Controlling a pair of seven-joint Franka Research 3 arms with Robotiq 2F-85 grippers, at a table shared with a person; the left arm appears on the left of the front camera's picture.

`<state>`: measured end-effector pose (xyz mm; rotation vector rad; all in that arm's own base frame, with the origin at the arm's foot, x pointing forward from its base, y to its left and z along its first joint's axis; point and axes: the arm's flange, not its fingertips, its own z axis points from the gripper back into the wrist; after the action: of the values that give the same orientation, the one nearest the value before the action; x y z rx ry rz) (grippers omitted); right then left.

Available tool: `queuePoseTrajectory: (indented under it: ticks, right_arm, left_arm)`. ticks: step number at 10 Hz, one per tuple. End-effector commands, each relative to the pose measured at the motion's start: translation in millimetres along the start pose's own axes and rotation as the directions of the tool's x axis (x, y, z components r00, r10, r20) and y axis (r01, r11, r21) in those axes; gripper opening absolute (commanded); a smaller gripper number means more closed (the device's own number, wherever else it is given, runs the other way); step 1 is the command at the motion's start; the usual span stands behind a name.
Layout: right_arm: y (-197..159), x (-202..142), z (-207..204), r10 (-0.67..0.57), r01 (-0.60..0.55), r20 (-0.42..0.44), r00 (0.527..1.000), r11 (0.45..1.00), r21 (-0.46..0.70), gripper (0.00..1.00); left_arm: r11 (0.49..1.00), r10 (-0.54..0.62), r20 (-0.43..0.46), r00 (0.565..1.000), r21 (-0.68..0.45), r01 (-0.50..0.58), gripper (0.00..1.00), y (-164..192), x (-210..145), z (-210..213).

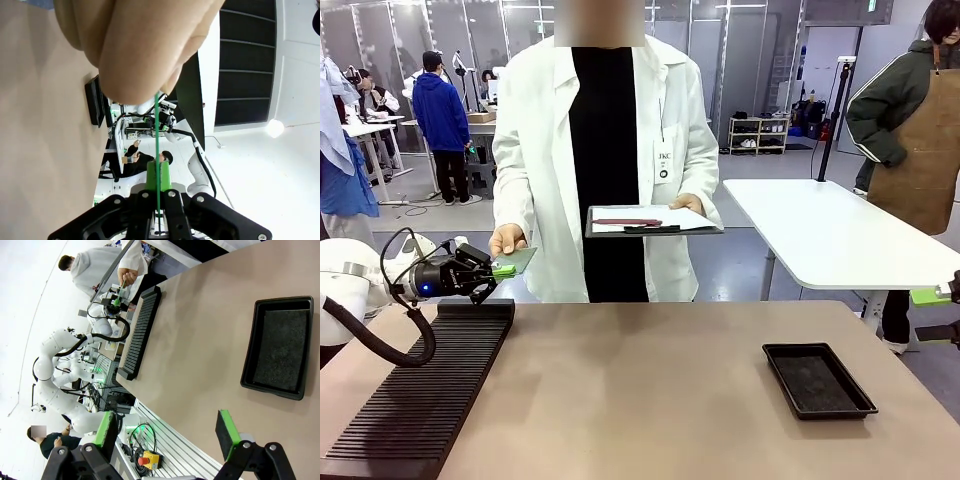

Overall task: Inspect the PCB.
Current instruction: Release the Blank PCB you were holding.

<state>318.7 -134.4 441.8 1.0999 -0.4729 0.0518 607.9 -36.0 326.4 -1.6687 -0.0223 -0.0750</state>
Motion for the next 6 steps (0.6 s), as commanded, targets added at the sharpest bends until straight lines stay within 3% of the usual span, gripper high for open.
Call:
queuePoseTrajectory:
  ticks: [1, 2, 3, 4, 5, 6]
  right_arm:
    - [-0.3, 1.7, 0.5, 0.021, -0.021, 0.013, 1.0, 1.0, 0.015, 1.0]
    - [-0.3, 1.7, 0.5, 0.021, -0.021, 0.013, 1.0, 1.0, 0.015, 1.0]
    - [-0.3, 1.7, 0.5, 0.021, -0.021, 0.013, 1.0, 1.0, 0.015, 1.0]
    - [-0.3, 1.7, 0.5, 0.021, -0.021, 0.013, 1.0, 1.0, 0.015, 1.0]
    - [-0.3, 1.7, 0.5, 0.021, -0.021, 0.013, 1.0, 1.0, 0.015, 1.0]
    - [-0.3, 1.7, 0.5, 0.021, -0.021, 0.013, 1.0, 1.0, 0.015, 1.0]
  left_arm:
    - [1.0, 0.003, -0.004, 1.0, -0.006, -0.003, 0.03, 0.1, -1.6, -0.8]
    - [1.0, 0.0, 0.0, 1.0, 0.0, 0.0, 0.03, 0.0, 0.0, 0.0]
    - [0.999, -0.031, -0.06, 0.998, -0.008, 0.031, 0.4, -1.6, -4.1, 0.5]
    - [0.999, -0.033, -0.047, 0.998, -0.005, 0.032, 0.38, -2.4, -4.9, 0.2]
    - [0.999, -0.023, -0.033, 0.999, -0.031, 0.022, 0.75, -1.8, -5.2, 1.2]
    - [0.999, -0.017, -0.032, 0.999, -0.029, 0.016, 0.74, -1.1, -5.3, 1.0]
